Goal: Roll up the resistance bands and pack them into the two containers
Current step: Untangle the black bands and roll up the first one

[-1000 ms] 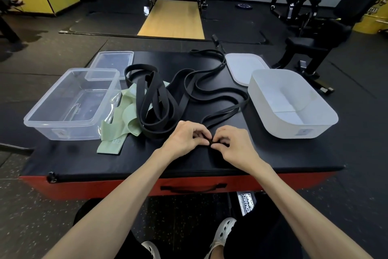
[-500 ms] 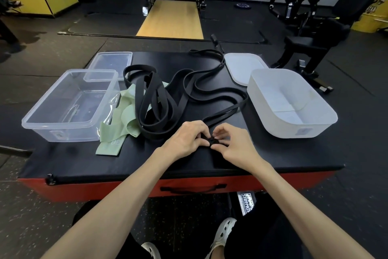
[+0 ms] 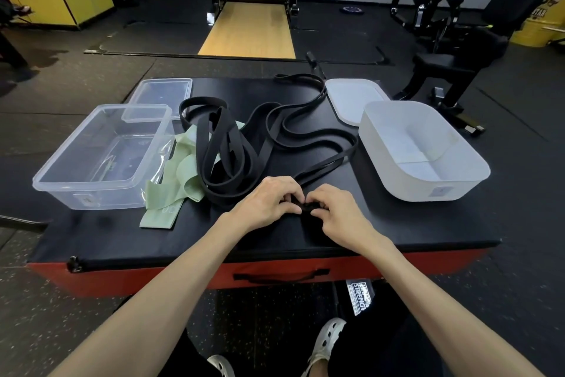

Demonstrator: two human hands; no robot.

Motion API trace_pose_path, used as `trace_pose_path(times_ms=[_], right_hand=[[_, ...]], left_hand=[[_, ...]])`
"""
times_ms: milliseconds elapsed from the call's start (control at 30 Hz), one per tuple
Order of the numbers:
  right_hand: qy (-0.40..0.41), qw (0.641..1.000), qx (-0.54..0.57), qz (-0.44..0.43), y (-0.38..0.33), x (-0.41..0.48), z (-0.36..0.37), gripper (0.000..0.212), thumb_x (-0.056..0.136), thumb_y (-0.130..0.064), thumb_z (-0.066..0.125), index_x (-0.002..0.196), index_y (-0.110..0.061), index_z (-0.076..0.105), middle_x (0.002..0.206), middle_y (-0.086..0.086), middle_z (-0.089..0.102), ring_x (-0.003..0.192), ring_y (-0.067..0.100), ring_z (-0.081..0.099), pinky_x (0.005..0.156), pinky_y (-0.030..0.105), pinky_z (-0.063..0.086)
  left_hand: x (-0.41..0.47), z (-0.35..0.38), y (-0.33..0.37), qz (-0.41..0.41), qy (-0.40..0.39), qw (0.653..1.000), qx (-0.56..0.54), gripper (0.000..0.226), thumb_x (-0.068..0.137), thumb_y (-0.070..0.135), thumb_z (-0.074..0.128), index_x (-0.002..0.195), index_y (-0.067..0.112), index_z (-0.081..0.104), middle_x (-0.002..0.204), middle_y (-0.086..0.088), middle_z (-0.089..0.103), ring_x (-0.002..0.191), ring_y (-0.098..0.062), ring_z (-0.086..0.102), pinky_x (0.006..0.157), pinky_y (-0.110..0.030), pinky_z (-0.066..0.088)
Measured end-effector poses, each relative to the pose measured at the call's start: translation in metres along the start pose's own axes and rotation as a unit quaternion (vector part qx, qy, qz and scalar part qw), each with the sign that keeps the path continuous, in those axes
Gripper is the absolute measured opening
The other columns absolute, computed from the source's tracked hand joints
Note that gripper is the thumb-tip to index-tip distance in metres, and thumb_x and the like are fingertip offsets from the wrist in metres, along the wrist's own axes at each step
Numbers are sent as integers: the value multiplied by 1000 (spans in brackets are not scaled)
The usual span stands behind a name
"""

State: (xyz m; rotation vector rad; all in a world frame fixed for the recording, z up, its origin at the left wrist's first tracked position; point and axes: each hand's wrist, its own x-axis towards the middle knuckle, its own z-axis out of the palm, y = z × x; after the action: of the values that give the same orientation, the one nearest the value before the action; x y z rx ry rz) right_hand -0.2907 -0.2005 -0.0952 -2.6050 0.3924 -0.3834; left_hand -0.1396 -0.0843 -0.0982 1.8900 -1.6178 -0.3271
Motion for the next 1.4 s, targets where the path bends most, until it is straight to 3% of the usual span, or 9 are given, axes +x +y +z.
trace_pose_path(times_ms=[100, 200, 333, 567, 700, 800, 1033, 1233, 1400], right_hand=[[-15, 1000, 2, -5, 3, 0, -1, 26, 87, -1, 61, 108, -15, 67, 101, -4, 55, 86, 7, 45, 79, 20, 35], [-20, 1000, -18, -10, 4, 0, -3, 30, 89, -1, 57, 112, -18, 67, 99, -2, 45, 90, 11, 44, 81, 19, 36], [-24, 999, -21, -4, 1, 0, -4, 35, 90, 5, 51, 115, -15, 67, 96, -1, 40, 83, 11, 44, 73, 2, 31], [-35, 999, -11, 3, -2, -6, -3, 35, 90, 5, 49, 116, -15, 62, 103, -1, 40, 86, 14, 49, 79, 19, 41], [-38, 999, 13, 23, -2, -9, -1, 30, 91, -11, 58, 120, -18, 60, 109, -3, 40, 83, 10, 48, 82, 22, 43], [-10, 998, 35, 48, -1, -8, 3, 31, 88, -24, 67, 119, -19, 64, 108, -4, 48, 85, 8, 49, 81, 18, 40], [57, 993, 76, 73, -1, -7, 6, 35, 79, -21, 77, 112, -17, 67, 98, -5, 62, 82, 9, 57, 80, 20, 48], [73, 991, 75, 78, -1, -8, 6, 29, 77, -22, 79, 104, -17, 70, 91, -3, 63, 78, 8, 56, 72, 6, 40], [69, 992, 72, 71, 0, -7, 6, 26, 76, -22, 79, 100, -17, 72, 89, -4, 63, 73, 1, 54, 69, 3, 38]], left_hand=[[-1, -4, 1, -6, 7, 1000, 11, 18, 76, 20, 78, 93, 15, 73, 103, 6, 61, 79, -11, 55, 75, -21, 47], [-1, -1, 3, -15, 17, 1000, 18, 17, 74, 25, 80, 87, 16, 74, 96, 7, 61, 76, -10, 54, 73, -23, 47], [-4, 5, 5, -34, 47, 998, 7, 18, 71, 26, 82, 83, 16, 74, 85, 7, 61, 72, -9, 54, 68, -18, 44], [-7, 8, 9, -67, 79, 994, -23, 20, 67, 25, 84, 83, 18, 73, 83, 5, 67, 71, -9, 55, 67, -12, 42], [-7, 9, 8, -63, 67, 996, -22, 17, 70, 23, 82, 83, 18, 72, 86, 6, 65, 70, -2, 52, 66, -7, 38], [-6, 9, 6, -67, 57, 996, -17, 16, 73, 24, 81, 84, 20, 70, 86, 7, 64, 76, -5, 52, 71, -14, 40], [-8, 9, 1, -12, 41, 999, 10, 15, 80, 26, 74, 92, 18, 68, 97, 7, 63, 89, -12, 55, 79, -19, 41], [-8, 8, 2, -10, 37, 999, -7, 16, 81, 23, 74, 93, 12, 71, 104, 6, 63, 86, -10, 58, 79, -16, 45], [-5, 0, 4, -9, -1, 1000, 14, 17, 82, 22, 74, 96, 13, 71, 105, 3, 64, 85, -12, 58, 81, -28, 50]])
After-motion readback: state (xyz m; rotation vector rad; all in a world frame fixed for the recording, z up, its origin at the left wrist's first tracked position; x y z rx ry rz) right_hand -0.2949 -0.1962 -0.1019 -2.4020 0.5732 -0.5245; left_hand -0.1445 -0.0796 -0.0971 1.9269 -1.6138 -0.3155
